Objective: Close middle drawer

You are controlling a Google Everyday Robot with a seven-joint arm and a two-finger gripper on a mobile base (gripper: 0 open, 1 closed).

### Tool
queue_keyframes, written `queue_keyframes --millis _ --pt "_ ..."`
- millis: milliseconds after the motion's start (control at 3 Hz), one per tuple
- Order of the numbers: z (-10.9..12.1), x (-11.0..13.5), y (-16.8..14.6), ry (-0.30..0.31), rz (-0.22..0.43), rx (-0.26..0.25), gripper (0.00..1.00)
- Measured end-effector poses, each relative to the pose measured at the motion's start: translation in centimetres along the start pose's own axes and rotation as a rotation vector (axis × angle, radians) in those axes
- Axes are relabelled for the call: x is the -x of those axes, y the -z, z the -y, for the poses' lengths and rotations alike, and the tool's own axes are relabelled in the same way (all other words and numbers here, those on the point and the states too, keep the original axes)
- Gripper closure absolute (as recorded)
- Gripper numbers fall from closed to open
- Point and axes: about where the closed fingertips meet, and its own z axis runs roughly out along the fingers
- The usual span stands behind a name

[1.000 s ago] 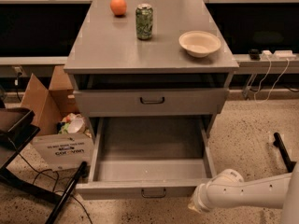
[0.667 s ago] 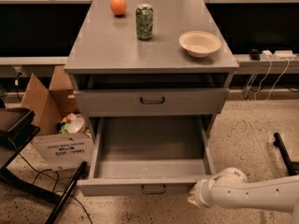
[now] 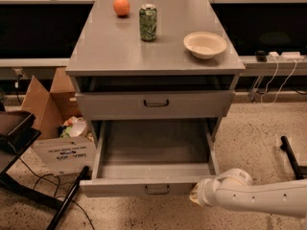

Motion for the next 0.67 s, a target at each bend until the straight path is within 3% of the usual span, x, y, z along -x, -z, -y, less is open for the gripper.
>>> queue_keyframes --millis 333,667 --pt "0.2 0.3 0.0 0.002 0.008 -0.007 1.0" --pt "2.0 1.2 2.0 0.026 0.047 -0.071 1.0"
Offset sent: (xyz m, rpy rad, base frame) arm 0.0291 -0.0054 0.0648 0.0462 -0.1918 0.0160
